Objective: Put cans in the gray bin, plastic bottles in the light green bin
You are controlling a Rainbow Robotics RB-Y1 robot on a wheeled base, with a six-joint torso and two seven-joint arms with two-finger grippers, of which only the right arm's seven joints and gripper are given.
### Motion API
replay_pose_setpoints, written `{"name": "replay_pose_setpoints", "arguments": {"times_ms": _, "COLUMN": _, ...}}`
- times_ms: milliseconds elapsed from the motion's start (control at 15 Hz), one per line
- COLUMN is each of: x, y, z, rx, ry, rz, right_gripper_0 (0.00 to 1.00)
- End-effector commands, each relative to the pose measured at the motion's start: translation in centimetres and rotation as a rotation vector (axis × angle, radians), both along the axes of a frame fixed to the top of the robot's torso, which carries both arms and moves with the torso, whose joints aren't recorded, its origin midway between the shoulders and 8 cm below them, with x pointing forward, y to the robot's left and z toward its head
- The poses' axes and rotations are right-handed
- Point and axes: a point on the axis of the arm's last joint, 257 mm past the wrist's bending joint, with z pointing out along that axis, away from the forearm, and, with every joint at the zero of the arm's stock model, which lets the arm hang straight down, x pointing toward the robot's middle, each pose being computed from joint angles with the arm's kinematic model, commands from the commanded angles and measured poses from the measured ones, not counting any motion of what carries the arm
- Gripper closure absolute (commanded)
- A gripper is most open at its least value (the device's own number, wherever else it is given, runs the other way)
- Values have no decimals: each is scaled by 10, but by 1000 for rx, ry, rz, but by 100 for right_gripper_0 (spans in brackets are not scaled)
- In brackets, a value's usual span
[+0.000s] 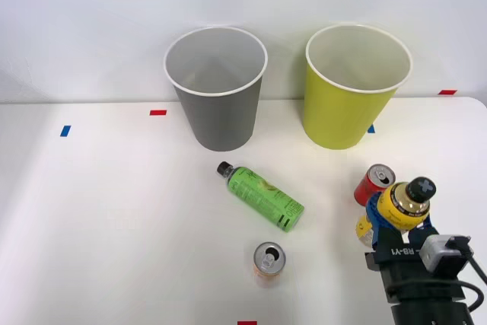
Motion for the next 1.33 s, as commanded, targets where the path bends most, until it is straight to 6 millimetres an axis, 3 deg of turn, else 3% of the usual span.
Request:
{"name": "replay_pose_setpoints", "arguments": {"times_ms": 67, "x": 1, "y": 15, "z": 45, "rx": 40, "ry": -1, "rz": 61, "right_gripper_0": 100}}
{"name": "replay_pose_setpoints", "arguments": {"times_ms": 333, "x": 17, "y": 16, "z": 93, "rx": 45, "ry": -56, "rz": 94, "right_gripper_0": 100}}
{"name": "replay_pose_setpoints", "arguments": {"times_ms": 600, "x": 39, "y": 20, "z": 153, "rx": 56, "ry": -116, "rz": 145, "right_gripper_0": 100}}
{"name": "replay_pose_setpoints", "arguments": {"times_ms": 933, "x": 70, "y": 23, "z": 219, "rx": 179, "ry": -188, "rz": 235, "right_gripper_0": 100}}
{"name": "replay_pose_setpoints", "arguments": {"times_ms": 1133, "x": 90, "y": 25, "z": 247, "rx": 139, "ry": -160, "rz": 282, "right_gripper_0": 100}}
{"name": "replay_pose_setpoints", "arguments": {"times_ms": 1333, "x": 121, "y": 19, "z": 262, "rx": 106, "ry": -151, "rz": 283, "right_gripper_0": 100}}
